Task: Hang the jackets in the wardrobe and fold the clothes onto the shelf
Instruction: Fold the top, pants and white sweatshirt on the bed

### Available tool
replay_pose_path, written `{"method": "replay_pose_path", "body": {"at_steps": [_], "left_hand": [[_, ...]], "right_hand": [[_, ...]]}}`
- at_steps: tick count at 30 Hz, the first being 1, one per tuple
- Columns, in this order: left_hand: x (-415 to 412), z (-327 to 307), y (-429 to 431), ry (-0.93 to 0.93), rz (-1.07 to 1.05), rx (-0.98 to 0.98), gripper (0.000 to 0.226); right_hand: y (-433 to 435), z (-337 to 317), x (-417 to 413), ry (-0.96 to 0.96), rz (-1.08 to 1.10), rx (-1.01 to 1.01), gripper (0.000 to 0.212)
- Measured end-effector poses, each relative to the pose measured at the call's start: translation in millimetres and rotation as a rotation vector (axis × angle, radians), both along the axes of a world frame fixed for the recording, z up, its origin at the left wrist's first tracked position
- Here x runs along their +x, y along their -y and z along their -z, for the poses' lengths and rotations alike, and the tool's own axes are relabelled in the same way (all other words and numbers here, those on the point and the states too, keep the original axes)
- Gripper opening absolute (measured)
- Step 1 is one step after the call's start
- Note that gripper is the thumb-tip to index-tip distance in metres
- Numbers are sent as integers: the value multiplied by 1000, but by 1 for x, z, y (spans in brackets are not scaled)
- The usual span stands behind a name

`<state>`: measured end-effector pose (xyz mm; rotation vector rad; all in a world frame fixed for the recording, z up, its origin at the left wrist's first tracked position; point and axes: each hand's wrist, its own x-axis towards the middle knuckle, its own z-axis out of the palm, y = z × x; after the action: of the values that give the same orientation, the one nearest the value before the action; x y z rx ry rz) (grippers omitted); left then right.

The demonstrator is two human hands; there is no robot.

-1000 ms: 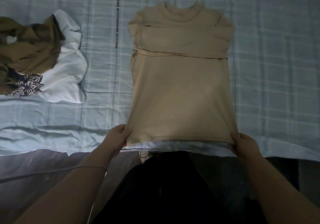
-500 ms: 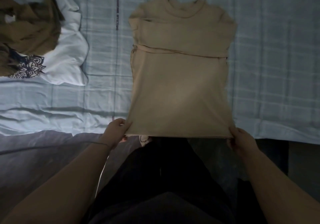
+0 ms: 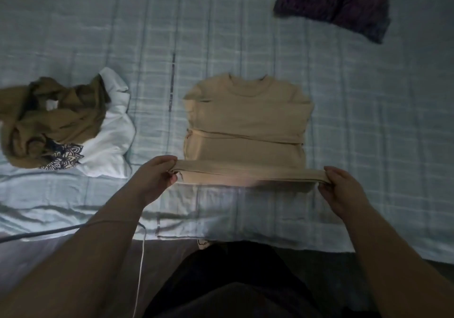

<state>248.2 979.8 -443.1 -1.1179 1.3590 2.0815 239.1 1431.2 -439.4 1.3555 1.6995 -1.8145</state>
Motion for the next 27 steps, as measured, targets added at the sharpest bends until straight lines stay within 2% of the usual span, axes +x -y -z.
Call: {"method": "replay_pose_path", "body": {"at_steps": [3, 7, 10, 14, 19, 22, 25, 27], "left_hand": [[-45, -3, -6, 4, -85, -35, 15], [-105, 9, -8, -11, -131, -34, 7], [-147, 23, -10, -26, -171, -25, 10], [-204, 45, -13, -55, -191, -4, 12], [-262, 85, -10, -77, -260, 31, 6], [-282, 108, -7, -72, -336, -12, 3], [-298, 125, -9, -61, -346, -14, 7], [-305, 132, -13, -71, -345, 0, 10]], "right_hand": [[5, 0, -53, -39, -11, -22, 17], [13, 6, -121, -104, -80, -52, 33], [16, 21, -164, -106, -91, -76, 39], [21, 50, -217, -131, 18, -59, 38], [22, 91, -270, -208, 277, -161, 29], [24, 116, -289, -212, 171, -138, 36], [24, 132, -305, -299, 132, -78, 32], [30, 131, -310, -277, 101, 7, 30]]}}
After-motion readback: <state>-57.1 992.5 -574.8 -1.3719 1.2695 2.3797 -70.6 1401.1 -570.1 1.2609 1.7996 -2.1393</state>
